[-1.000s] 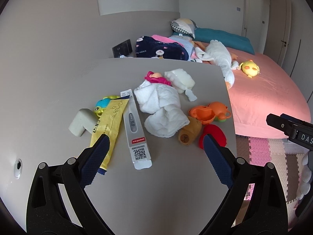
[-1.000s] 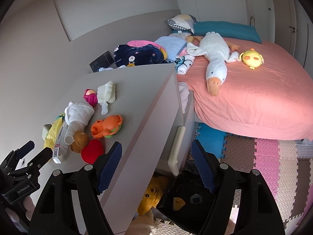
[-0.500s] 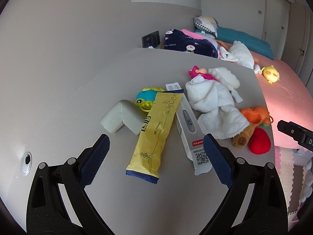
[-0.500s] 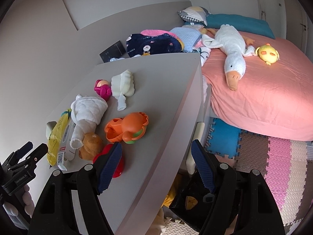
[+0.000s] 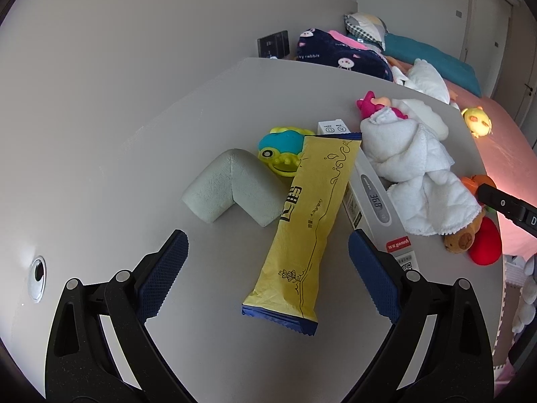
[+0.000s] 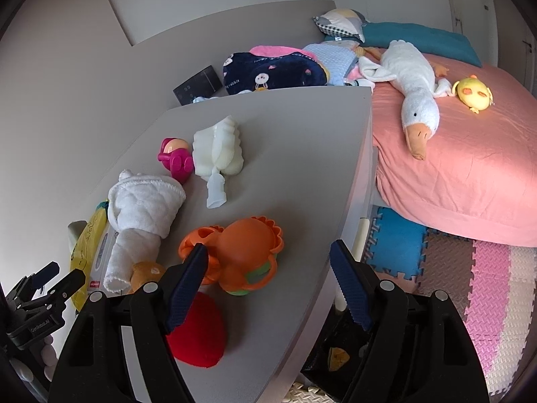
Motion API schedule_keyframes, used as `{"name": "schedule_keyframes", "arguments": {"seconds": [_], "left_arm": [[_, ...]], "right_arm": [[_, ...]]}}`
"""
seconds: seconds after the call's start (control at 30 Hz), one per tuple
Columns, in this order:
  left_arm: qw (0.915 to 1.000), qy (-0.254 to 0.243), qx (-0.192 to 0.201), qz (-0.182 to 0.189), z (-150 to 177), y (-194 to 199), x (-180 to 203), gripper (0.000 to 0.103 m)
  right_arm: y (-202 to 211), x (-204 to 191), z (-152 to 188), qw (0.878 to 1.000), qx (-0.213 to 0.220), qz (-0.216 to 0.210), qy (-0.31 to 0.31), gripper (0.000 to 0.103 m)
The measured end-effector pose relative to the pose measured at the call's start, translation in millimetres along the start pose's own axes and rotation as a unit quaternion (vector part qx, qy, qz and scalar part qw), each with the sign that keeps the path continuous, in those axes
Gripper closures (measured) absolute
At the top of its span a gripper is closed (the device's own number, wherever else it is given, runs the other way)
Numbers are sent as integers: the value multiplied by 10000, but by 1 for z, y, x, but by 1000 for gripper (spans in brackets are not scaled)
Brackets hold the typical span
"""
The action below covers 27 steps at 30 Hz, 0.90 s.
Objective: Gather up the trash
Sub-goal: 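Grasp the long yellow snack bag with the left tool while the right tool grasps the orange toy, then lift the snack bag and orange toy and carry both toward the black bin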
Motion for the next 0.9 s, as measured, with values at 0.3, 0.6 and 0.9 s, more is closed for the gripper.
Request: {"name": "schedule_keyframes", "arguments": {"seconds": [0.3, 0.6, 0.9], "left_arm": [[9997, -159, -162, -21, 1, -15, 1, 22], [9990, -270, -337, 95, 6, -18, 6, 56], [9996, -266, -71, -3, -5, 0, 6, 71]], "right_arm": [[-2, -4, -8, 9996, 256, -36, 82, 26], [-3, -25, -1, 9978, 240, -81, 609, 54], [10, -19, -3, 9987, 233, -202, 413, 65]]}}
Point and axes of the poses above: each gripper's, at about its wrist camera, not at the fingertips, and y roughly against the way its jaws point, x to its right, z to its underside, the point moved 7 cm from there along -y, roughly the way its jaws point, and after that the axes turned 11 degrees about z, right-handed, at the moved point
